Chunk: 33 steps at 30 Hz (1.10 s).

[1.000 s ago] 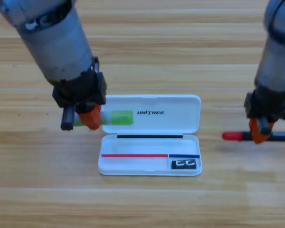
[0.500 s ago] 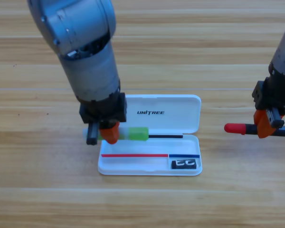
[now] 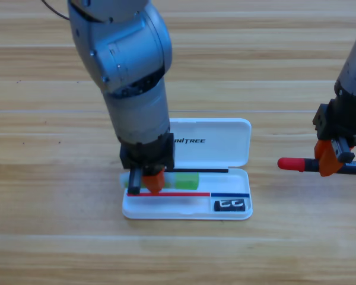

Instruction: Clean up eraser and pencils

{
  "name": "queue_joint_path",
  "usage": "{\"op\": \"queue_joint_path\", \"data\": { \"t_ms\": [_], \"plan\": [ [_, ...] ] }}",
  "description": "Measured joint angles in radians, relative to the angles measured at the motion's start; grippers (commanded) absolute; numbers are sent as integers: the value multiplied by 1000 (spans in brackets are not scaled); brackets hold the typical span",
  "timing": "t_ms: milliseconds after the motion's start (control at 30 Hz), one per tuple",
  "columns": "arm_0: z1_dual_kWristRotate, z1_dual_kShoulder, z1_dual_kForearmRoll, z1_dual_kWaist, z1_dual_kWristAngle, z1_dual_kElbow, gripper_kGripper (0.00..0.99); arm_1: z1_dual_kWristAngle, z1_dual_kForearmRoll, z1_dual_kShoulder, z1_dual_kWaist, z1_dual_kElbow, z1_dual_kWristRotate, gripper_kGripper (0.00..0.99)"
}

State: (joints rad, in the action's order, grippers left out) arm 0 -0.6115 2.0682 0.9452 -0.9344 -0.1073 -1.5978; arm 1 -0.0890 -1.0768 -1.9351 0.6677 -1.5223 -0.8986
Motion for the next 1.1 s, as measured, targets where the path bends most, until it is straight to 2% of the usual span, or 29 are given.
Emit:
{"op": "queue_joint_path", "data": {
  "t_ms": [1067,1100],
  "plan": [
    [9,54,-29,-17,12,-1,0,0,0,0,0,0,0,0],
    [9,54,-30,-17,12,-1,60,0,0,0,0,0,0,0]
  ]
}}
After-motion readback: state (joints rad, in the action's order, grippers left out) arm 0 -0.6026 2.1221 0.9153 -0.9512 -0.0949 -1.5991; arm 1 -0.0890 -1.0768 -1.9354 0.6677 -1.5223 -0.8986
